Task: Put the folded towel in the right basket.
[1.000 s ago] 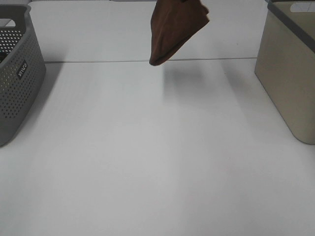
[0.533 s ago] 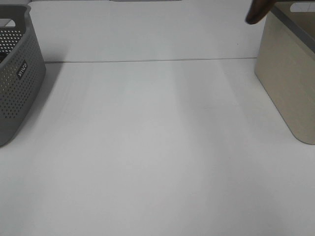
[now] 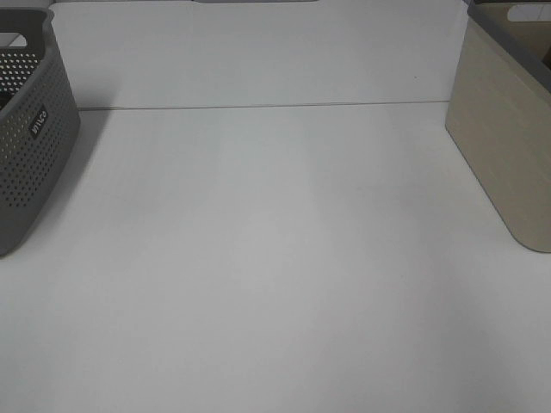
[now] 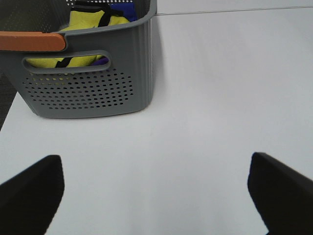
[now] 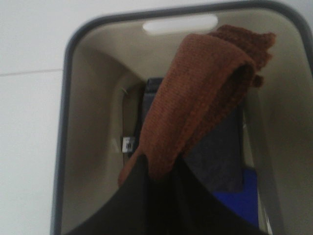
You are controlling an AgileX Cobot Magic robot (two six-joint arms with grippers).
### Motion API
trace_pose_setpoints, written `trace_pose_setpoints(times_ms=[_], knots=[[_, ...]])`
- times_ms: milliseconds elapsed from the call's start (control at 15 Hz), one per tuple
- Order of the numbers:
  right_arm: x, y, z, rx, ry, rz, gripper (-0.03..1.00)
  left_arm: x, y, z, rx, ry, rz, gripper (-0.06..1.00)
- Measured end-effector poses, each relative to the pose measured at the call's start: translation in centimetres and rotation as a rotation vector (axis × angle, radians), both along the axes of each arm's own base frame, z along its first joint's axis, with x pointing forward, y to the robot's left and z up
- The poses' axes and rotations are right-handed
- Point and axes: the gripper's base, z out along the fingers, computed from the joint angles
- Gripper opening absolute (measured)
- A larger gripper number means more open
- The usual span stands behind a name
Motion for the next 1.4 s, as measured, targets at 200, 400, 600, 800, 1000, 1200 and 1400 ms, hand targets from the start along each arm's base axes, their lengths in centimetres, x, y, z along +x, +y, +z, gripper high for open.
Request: trace_pose_setpoints(times_ms=[200,400,600,800,1000,1200,1400], knots=[[0.1,-0.2,-4.5,0.027,0.151,-0.003,0.07,0.0,0.0,0.0,0.000,0.000,0.000,0.97],[-0.2,-0.2,-6.8,0.040,0.230,-0.004,0.09,0.0,0.0,0.0,0.000,0.000,0.000,0.97],[-0.1,-0.6,-7.0,0.018,0.226,-0.048,0.41,0.0,0.0,0.0,0.000,0.000,0.000,0.97],[0.0,-0.9,-6.9,-0.001,0.214,-0.081,0.71,0.0,0.0,0.0,0.000,0.000,0.000,0.97],[-0.1,0.5,-5.9,0.051,0.182,-0.063,0.75,0.0,0.0,0.0,0.000,0.000,0.000,0.97],[-0.7,5.2,-3.2,0.063,0.120,0.039,0.75,0.0,0.0,0.0,0.000,0.000,0.000,0.97],[-1.6,10.0,-2.0,0.057,0.131,0.156,0.75,0.0,0.0,0.0,0.000,0.000,0.000,0.97]])
